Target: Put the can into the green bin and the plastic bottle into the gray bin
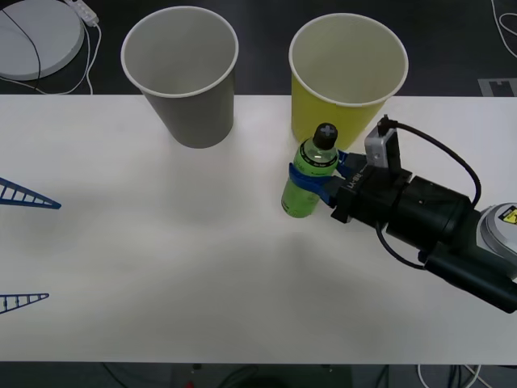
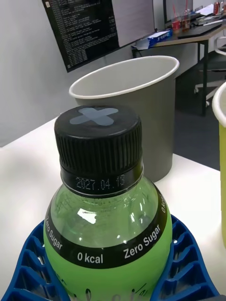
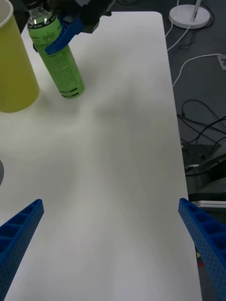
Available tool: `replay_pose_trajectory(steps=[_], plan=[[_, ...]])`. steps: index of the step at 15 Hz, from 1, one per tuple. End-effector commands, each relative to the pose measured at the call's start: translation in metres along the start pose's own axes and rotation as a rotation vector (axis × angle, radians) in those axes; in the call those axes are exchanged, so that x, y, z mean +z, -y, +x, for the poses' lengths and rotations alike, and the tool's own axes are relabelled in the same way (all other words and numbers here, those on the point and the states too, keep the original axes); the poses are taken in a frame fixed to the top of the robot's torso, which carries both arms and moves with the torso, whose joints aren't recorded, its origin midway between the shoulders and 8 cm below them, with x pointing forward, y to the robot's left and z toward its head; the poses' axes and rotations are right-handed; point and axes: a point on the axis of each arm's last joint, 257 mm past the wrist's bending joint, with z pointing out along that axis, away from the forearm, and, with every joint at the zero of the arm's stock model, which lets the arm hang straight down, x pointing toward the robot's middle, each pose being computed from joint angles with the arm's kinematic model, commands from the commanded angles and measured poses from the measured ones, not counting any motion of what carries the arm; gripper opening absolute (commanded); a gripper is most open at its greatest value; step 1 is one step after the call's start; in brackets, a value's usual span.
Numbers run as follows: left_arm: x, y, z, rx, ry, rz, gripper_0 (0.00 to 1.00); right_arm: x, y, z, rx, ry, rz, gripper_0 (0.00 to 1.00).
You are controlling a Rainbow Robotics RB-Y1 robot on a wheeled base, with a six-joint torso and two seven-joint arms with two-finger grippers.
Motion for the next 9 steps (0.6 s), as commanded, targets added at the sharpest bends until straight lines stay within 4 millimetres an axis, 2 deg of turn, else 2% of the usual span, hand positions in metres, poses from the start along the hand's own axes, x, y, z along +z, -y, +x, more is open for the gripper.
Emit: replay_pose_trajectory(steps=[1,5,9], plan=[[0.0,0.0,0.0,0.0,0.0,0.0,1.0,-0.005,0.001,-0.007,0.014,0.005,-0.007,0.0],[0.0,0.0,0.0,0.0,0.0,0.0,1.0,-0.016,0.007,-0.022,-0.006,-0.001,-0.024,0.0],[0.0,0.0,0.0,0.0,0.0,0.0,1.0,-0.026,-0.001,-0.048,-0.005,0.001,-0.057,0.0]])
